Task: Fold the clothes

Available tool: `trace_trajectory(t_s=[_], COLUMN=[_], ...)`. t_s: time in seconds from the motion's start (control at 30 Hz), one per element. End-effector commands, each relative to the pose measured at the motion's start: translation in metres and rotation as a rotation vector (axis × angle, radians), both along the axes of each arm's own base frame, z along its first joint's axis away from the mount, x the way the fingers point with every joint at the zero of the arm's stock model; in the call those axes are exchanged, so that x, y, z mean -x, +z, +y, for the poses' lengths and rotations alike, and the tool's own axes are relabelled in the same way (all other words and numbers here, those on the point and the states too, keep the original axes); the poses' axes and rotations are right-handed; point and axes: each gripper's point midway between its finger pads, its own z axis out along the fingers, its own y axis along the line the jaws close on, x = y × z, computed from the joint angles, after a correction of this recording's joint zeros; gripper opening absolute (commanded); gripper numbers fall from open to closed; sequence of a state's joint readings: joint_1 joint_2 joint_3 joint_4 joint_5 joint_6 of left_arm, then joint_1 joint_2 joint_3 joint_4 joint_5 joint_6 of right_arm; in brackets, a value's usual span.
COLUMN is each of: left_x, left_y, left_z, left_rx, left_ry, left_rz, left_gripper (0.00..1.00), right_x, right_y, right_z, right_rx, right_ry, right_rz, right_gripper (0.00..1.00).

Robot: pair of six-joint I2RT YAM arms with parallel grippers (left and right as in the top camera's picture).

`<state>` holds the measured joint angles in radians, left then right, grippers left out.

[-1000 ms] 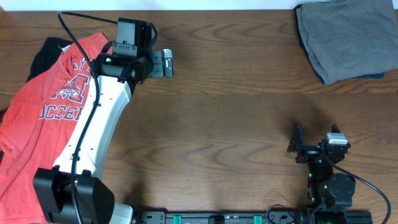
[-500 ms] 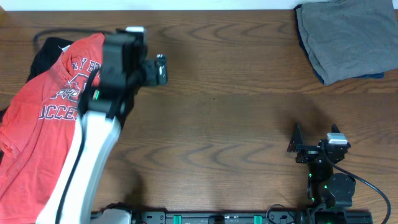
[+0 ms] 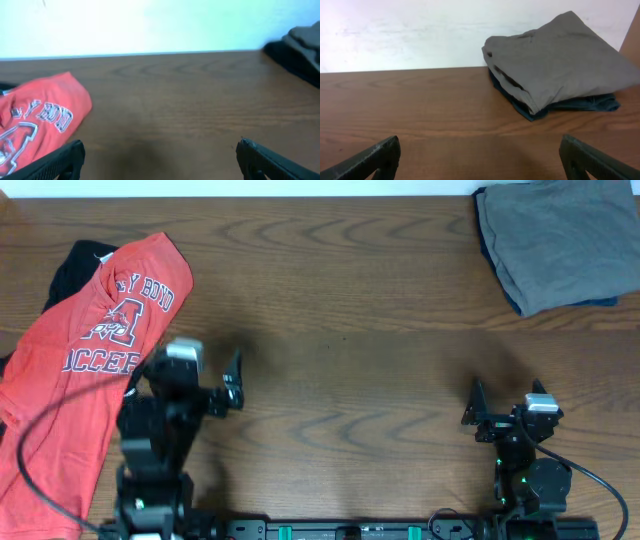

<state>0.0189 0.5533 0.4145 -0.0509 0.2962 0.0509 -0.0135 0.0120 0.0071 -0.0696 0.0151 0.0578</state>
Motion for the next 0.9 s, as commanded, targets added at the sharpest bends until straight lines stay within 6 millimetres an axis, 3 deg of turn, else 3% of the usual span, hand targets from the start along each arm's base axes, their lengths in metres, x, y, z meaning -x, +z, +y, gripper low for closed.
trace_trajectory(t_s=[0.0,0.23,0.47,0.67,0.87], left_x=[0.013,0.028,0.034,0.038,0.038], left_y=[-0.016,-0.051,-0.051,-0.067,-0.069], left_z=[-0.003,-0.001,0.0,0.0,0.0], left_rx=[-0.022,-0.027,-0.031,-0.03,-0.025], left_ry=[-0.025,-0.008,0.0,-0.002,-0.002], left_rz=[-0.067,-0.123,-0.2,-0.157,-0.15], left_gripper=[0.98,0.98,0.98,0.98,0.98], right_x=[0.0,0.0,0.0,0.0,0.0], right_y=[0.0,0.0,0.0,0.0,0.0], right_z=[0.003,0.003,0.003,0.003,0.003], right_rx=[0.014,0.014,0.014,0.014,0.014], right_ry=[0.014,0.014,0.014,0.014,0.014], right_rz=[-0.002,-0.002,-0.002,-0.002,-0.002], right_gripper=[0.99,0.99,0.99,0.99,0.99])
